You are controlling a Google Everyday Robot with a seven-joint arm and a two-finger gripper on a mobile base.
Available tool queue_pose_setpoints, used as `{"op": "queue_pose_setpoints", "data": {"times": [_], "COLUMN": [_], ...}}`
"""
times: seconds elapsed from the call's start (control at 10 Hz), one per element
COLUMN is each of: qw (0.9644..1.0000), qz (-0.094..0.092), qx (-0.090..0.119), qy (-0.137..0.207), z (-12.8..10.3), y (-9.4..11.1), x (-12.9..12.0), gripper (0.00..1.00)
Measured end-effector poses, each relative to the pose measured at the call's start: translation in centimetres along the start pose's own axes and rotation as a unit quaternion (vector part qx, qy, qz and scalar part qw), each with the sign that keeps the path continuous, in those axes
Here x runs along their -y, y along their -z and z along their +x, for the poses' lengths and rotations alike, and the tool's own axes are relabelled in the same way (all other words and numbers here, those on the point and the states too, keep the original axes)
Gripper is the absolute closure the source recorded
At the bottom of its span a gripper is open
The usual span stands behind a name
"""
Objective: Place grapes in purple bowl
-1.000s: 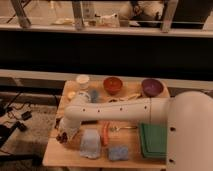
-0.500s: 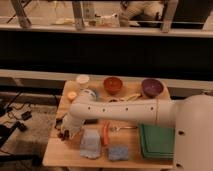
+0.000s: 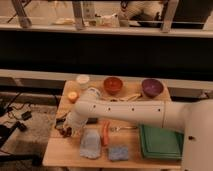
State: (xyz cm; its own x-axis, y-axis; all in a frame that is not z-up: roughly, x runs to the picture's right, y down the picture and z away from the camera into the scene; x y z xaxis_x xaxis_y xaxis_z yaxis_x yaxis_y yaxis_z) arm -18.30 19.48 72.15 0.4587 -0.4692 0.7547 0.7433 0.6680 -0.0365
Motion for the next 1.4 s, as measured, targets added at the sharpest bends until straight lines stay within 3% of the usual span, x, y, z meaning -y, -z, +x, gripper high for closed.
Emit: {"op": "queue_pose_setpoints", "data": {"times": [0.5,0.7,0.9,1.1,1.4], "qw": [0.9976,0.9951,0.9931,0.9916,0.9917], "qz": [0.050,0.077,0.093,0.101,0.101], "qx": [0.009,-0.009,-0.025,-0.039,-0.039], "qy": [-0.048,-0.062,-0.066,-0.070,-0.070], "z": [1.9,3.1,3.7,4.4,4.4], "y": [4.5,8.2,10.5,12.2,12.2], "x": [-0.3,-0.9,-1.0,-1.3,-1.3], "gripper": [0.94,0.94,0.94,0.94,0.94]}}
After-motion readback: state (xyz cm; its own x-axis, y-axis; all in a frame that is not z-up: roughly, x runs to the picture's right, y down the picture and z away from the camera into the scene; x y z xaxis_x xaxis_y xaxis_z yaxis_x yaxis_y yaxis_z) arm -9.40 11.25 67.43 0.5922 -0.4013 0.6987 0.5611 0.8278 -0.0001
